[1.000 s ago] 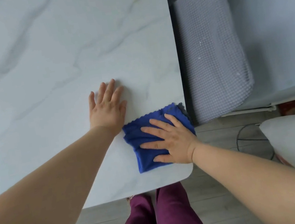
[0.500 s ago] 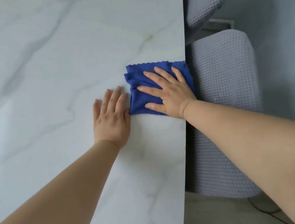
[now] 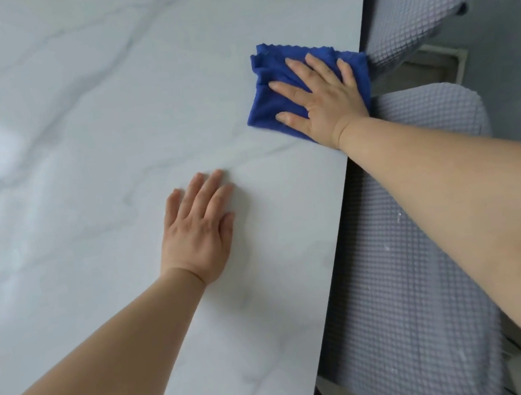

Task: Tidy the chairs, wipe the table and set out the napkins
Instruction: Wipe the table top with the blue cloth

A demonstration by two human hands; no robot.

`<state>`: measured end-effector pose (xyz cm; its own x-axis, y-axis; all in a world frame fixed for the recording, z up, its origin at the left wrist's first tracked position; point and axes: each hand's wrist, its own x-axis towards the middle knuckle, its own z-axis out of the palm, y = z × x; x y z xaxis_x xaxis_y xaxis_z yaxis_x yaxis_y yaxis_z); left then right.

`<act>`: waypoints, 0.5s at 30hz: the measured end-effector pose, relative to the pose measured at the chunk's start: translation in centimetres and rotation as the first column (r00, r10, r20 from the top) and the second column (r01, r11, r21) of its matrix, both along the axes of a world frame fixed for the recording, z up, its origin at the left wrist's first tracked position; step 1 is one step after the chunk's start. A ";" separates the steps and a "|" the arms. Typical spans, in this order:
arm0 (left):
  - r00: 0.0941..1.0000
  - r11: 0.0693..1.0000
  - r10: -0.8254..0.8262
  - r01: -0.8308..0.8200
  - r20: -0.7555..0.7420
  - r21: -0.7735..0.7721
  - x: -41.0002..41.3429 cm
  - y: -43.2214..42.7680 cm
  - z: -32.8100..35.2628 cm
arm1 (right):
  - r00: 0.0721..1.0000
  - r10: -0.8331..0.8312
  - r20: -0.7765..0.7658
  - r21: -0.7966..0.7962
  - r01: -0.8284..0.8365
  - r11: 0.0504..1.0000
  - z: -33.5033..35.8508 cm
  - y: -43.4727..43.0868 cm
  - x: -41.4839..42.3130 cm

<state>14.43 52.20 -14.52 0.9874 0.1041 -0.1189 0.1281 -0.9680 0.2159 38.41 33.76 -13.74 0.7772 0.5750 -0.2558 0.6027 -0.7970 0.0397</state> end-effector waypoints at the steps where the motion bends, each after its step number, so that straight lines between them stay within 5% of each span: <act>1: 1.000 1.000 -0.001 0.001 0.007 0.005 -0.1 0.0 0.0 | 1.000 -0.026 -0.001 -0.003 0.026 1.000 0.0 0.1 -0.5; 15: 0.991 0.993 0.116 -0.116 -0.065 -0.006 -4.9 -1.9 0.9 | 0.985 -0.157 -0.075 0.067 0.162 0.984 -0.4 -1.5 -22.5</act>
<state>9.55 50.29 -13.60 0.9589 0.2161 -0.1838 0.2535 -0.9435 0.2132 15.96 32.25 -14.12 0.8424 0.4639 -0.2740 0.4666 -0.8824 -0.0594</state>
